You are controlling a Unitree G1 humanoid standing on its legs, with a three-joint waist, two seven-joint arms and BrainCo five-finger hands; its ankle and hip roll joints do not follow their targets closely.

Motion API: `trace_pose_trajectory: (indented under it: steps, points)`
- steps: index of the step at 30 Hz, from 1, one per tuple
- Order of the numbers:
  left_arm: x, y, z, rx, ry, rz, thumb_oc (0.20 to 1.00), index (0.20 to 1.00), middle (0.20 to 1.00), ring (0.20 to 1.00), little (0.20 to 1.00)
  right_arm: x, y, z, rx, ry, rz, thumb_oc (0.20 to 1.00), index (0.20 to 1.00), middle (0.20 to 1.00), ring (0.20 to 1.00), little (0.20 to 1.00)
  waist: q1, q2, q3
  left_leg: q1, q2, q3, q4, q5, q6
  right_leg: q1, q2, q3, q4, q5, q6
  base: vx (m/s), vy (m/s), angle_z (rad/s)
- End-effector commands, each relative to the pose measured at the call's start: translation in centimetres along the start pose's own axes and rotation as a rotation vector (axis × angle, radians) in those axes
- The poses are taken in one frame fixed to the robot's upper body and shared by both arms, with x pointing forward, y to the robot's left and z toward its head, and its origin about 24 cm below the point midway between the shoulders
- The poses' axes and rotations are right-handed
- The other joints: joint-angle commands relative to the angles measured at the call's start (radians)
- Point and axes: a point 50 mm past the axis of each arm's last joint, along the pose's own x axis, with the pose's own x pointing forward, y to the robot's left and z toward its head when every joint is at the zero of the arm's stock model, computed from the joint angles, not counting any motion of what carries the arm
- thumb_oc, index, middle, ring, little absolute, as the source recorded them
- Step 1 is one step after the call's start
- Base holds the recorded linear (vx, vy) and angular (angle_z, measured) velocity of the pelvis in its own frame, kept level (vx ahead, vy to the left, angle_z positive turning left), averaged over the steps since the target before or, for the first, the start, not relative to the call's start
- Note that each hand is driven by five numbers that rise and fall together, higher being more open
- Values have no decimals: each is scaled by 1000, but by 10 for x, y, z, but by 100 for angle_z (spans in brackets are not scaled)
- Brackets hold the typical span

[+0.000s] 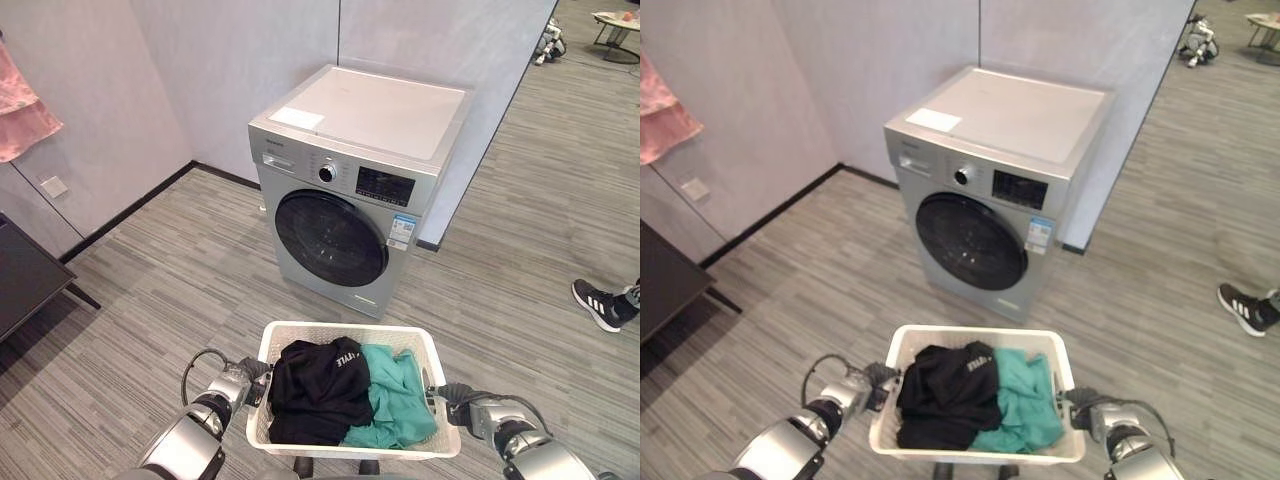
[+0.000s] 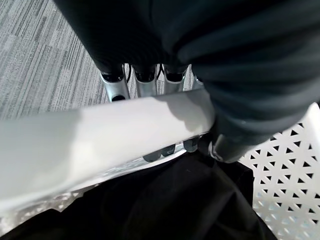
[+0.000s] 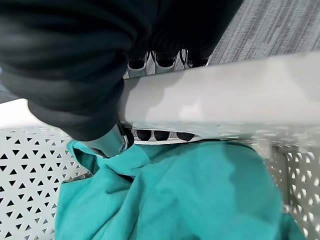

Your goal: Grab the laundry basket,head to the washer,open it,put in the laundry and shut it.

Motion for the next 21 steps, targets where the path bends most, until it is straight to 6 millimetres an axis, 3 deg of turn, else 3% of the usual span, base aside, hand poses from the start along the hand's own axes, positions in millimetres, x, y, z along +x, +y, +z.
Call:
trace_pose_trajectory:
  steps: [1, 5, 11, 14, 15, 21]
  points:
    - [-7, 13, 66, -105, -191, -31, 200, 200, 200, 200, 200, -8, -4, 51, 180, -235, 85, 200, 200, 200, 200, 200, 14, -17, -9, -22, 11, 20, 52, -59, -52, 51, -59, 28, 34, -102, 118, 0, 0, 0]
    - [-8, 14, 75, -115, -209, -19, 200, 200, 200, 200, 200, -13, -1, 76, 167, -312, 83, 200, 200, 200, 200, 200, 7, -14, -4, -15, 15, 21, 45, -57, -52, 49, -57, 33, 33, -100, 119, -1, -1, -1]
    - [-9, 12, 80, -98, -218, -20, 200, 200, 200, 200, 200, -15, 8, 91, 146, -353, 105, 200, 200, 200, 200, 200, 4, -9, -5, -6, 20, 28, 32, -55, -53, 54, -57, 33, 21, -97, 120, 1, 1, -1]
    - [-11, 15, 86, -77, -235, -7, 200, 200, 200, 200, 200, -23, 18, 112, 127, -438, 147, 200, 200, 200, 200, 200, -5, -7, 0, -2, 23, 35, 27, -54, -53, 51, -55, 39, 17, -95, 121, 0, 0, 0]
    - [1, 0, -11, -107, -21, -92, 200, 200, 200, 200, 200, -6, -27, -59, 116, 151, -57, 200, 200, 200, 200, 200, -57, -36, -107, -51, 36, 40, 1, -13, -60, 9, 13, 193, 0, -70, 64, 7, 41, -1]
    - [1, 4, -1, -8, -22, -84, 200, 200, 200, 200, 200, -4, -24, -42, 5, 157, -24, 200, 200, 200, 200, 200, -46, -39, -112, -41, 33, 41, 1, -25, -55, 11, -1, 191, 0, -63, 72, 24, 44, -10]
